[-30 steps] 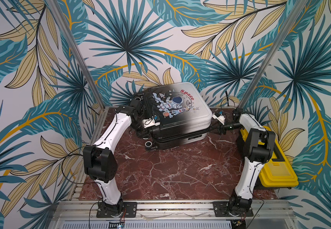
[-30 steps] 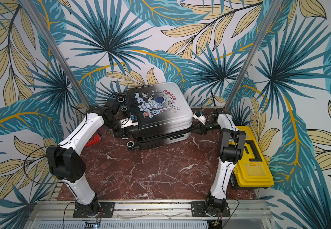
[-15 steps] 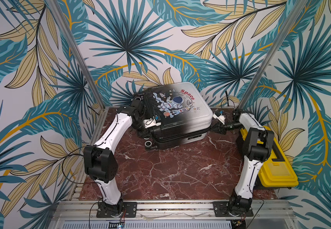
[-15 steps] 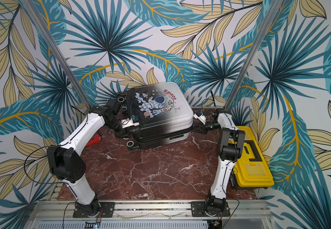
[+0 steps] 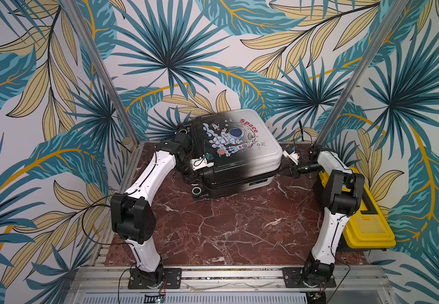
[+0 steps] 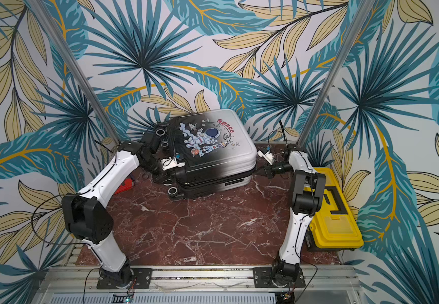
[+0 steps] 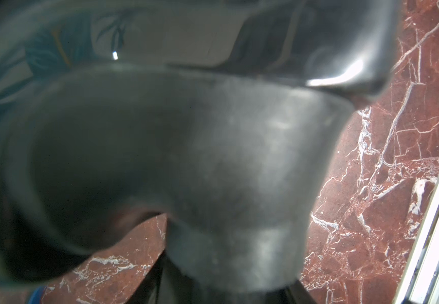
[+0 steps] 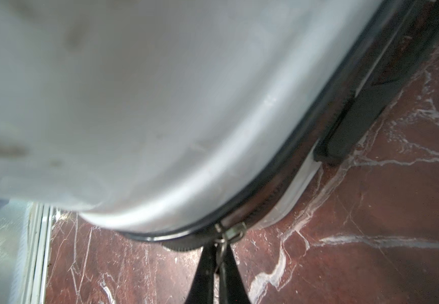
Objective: Close the suitcase zippers
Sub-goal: Zip the zipper on the suitcase.
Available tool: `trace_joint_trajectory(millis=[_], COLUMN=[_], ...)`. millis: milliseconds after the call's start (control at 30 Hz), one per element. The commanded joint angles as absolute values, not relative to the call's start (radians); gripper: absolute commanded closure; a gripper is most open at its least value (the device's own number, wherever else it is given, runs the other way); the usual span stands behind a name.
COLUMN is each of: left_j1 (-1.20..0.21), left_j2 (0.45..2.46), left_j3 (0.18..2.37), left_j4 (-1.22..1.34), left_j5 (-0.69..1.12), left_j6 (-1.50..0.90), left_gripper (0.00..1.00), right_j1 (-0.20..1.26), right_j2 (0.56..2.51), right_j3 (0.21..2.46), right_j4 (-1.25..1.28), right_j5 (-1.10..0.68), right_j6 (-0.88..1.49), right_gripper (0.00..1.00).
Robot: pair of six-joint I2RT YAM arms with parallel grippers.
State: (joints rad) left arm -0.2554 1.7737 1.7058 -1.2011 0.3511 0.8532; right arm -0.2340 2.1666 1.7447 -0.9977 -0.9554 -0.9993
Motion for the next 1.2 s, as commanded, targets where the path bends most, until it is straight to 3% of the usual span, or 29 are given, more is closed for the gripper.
trace_joint_trajectory(millis=[0,700,833,1167], left_j1=[-0.265,-0.264,-0.26,-0.292], left_j2=[1.749,1.733,1.73,1.712], left_j3=[1.691,1.674,1.677,1.637], left_j4=[-1.065,-1.055,-1.055,-1.058], left_j5=[0.346,0.241,0.265,0.342], left_j6=[0.729,0.587,0.59,0.637], left_gripper=[0.68,0.72,0.72,0.7], right_j1=[-0.202,-0.158,-0.104,0.067], right_j2=[2.061,1.599,1.547,1.394], right_j3=[1.618,0.981,0.948,0.889], right_j4=[-0.612,-0.382,-0.398,-0.395], right_j5=[-0.941,-0.636,-0.567,-0.592], right_j6=[-0.902,-0.788,-0.792,-0.711], right_gripper=[1.0,1.0,1.0,1.0])
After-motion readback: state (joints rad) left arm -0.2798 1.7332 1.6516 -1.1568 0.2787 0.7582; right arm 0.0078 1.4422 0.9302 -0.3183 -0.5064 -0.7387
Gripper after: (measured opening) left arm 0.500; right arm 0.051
